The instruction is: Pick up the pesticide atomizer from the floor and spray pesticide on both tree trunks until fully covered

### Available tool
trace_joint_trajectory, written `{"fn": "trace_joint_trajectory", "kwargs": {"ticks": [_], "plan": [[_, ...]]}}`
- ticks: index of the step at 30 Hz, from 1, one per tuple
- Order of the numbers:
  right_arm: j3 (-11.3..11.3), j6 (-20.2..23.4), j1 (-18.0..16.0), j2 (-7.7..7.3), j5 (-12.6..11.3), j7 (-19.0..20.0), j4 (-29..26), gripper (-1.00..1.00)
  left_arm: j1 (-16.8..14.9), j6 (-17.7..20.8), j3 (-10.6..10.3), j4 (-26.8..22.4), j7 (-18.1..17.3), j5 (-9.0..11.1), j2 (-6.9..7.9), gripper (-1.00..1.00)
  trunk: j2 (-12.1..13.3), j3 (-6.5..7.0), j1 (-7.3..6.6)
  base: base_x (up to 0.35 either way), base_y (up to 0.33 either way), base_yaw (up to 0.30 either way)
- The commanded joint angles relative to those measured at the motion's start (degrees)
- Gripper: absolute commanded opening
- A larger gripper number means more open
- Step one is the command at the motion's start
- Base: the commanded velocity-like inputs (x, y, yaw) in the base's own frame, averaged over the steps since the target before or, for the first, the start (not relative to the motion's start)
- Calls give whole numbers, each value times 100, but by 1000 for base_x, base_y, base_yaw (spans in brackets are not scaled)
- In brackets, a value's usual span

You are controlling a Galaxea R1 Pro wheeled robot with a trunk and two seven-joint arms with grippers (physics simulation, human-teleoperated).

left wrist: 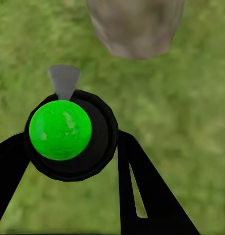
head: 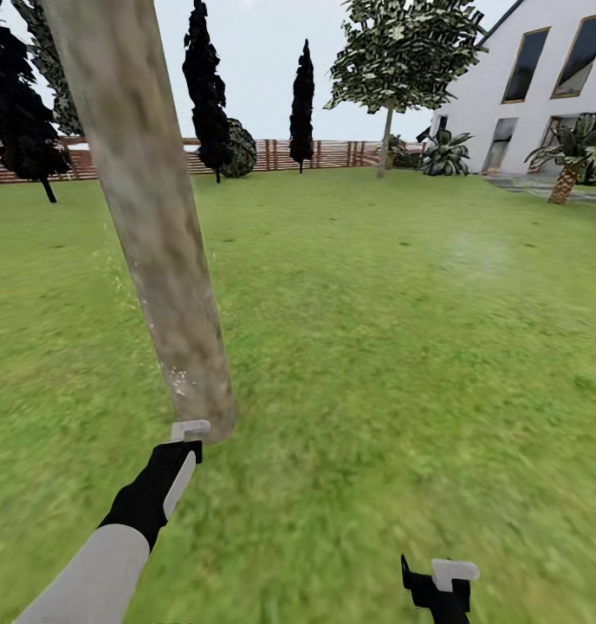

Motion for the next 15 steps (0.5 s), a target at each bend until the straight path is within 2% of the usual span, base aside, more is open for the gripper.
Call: {"fn": "trace_joint_trajectory", "kwargs": {"ticks": [1, 15], "plan": [[0, 0, 3, 0, 0, 0, -4, 100, 0, 1, -2, 0, 1, -5, 0, -100, 0, 0, 0, 80, -272, 278], [0, 0, 0, 0, 0, 0, 0, 100, 0, -5, -3, 0, -16, -3, 0, -100, 0, 0, 0, 81, -272, 278]]}}
